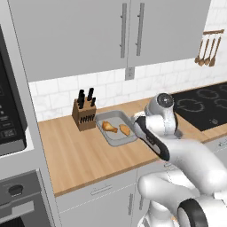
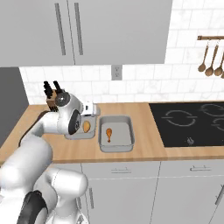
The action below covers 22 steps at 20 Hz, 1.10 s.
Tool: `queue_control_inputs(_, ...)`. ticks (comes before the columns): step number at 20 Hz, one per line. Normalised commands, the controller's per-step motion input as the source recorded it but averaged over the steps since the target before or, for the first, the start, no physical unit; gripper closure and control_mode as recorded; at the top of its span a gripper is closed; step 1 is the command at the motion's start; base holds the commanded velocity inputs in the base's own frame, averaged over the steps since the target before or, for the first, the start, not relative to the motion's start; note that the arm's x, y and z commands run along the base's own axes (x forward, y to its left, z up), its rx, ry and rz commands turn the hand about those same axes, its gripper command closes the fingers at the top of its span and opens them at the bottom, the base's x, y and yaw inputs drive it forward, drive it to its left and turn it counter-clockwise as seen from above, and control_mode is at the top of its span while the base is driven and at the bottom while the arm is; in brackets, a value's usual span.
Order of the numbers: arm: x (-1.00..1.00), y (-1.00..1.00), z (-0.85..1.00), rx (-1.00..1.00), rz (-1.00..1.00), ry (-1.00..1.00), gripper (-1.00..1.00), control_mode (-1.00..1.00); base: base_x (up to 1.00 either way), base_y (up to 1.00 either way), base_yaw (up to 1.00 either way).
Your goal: Place one potato and one chicken drumstick in each tupperware on the nearby counter, to pack two identical lunches.
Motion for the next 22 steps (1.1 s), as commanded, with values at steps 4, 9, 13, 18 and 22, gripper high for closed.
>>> queue_control_inputs(4,-1.00,-0.13,0.69,0.03,0.00,-0.13,-1.00,-1.00,0.00,0.00,0.00)
queue_control_inputs(9,-1.00,0.00,0.58,0.00,0.00,-0.01,-1.00,-1.00,0.00,0.00,0.00)
queue_control_inputs(13,-1.00,0.00,0.77,0.00,0.00,0.00,-1.00,-1.00,0.00,0.00,0.00)
queue_control_inputs(18,-0.84,0.00,0.50,-0.01,0.00,0.00,-1.00,-1.00,0.00,0.00,0.00)
queue_control_inputs(22,-0.66,0.00,0.00,-0.01,0.00,0.04,-1.00,1.00,-0.25,0.00,0.00)
